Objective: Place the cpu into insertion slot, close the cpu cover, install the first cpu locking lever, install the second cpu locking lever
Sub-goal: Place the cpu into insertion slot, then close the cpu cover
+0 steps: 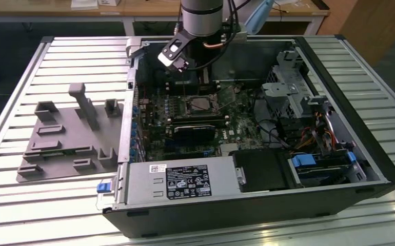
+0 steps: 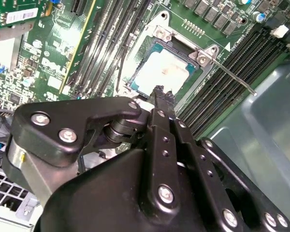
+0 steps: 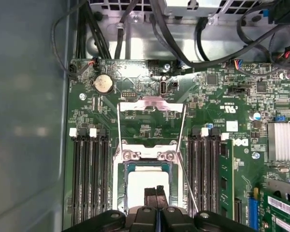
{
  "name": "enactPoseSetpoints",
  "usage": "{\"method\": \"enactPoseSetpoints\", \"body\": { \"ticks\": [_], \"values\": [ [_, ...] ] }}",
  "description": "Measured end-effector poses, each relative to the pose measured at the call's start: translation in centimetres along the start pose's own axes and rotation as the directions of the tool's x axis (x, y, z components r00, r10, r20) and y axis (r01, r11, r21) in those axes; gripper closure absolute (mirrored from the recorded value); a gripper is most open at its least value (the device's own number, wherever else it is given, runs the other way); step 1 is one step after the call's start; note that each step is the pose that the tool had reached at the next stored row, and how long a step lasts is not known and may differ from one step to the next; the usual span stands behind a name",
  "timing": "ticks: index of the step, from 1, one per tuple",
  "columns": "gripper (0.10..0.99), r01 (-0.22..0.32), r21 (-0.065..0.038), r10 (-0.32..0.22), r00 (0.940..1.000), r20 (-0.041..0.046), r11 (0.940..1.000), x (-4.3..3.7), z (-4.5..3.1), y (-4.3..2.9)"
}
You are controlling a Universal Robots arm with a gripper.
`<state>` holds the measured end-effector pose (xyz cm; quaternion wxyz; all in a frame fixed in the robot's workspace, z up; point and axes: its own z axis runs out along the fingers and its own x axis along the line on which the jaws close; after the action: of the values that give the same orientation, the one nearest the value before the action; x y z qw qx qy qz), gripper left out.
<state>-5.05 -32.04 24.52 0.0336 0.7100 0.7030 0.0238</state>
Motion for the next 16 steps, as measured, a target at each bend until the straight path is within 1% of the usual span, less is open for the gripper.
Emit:
{"method": "enactPoseSetpoints", "body": {
  "ticks": [2,4,16],
  "values": [
    [0.984,0.000,0.000,0.000,1.0000,-0.0003,1.0000,-0.01,-0.45,0.04],
    [0.984,0.000,0.000,0.000,1.0000,-0.0002,1.0000,-0.01,-0.71,0.06],
    [0.984,0.000,0.000,0.000,1.0000,-0.0002,1.0000,-0.01,-0.85,0.07]
  ]
}}
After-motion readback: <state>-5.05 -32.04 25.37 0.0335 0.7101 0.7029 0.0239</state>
